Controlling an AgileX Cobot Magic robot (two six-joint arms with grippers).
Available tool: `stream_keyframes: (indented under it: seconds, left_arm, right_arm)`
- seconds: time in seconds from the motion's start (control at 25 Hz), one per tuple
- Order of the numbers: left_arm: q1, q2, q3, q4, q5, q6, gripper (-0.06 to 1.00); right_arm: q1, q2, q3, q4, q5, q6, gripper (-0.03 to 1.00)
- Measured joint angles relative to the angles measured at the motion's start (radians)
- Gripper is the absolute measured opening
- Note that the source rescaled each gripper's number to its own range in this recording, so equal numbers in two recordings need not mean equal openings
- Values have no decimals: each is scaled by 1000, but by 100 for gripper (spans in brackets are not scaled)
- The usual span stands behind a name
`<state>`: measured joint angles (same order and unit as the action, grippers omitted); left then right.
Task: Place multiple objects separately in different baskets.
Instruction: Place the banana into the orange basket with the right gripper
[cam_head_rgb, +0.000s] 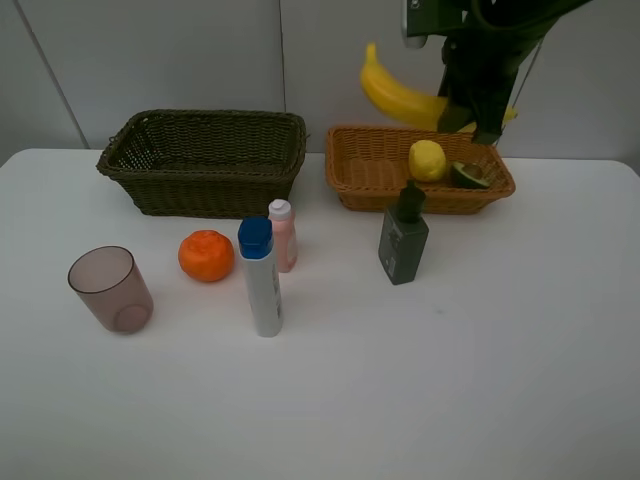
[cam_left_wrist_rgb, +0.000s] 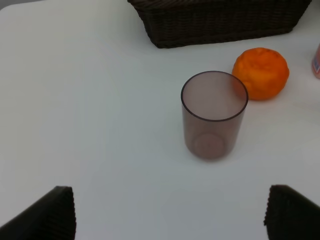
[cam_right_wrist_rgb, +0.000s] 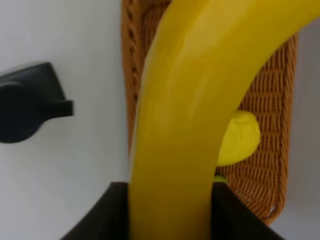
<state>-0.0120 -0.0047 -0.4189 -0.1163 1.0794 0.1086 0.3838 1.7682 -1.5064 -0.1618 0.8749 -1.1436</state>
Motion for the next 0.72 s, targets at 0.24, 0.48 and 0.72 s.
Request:
stream_keyframes:
  seconds: [0.24, 0.48, 0.72]
  left_arm:
    - [0, 0, 0, 0, 0, 0, 100]
    - [0, 0, 0, 0, 0, 0, 100]
    - [0, 0, 0, 0, 0, 0, 100]
  right_arm:
    - [-27, 125, -17, -6, -117, -89, 0]
    - [-47, 218, -17, -6, -177, -100, 0]
    - [-62, 268, -17, -6, -219, -103, 0]
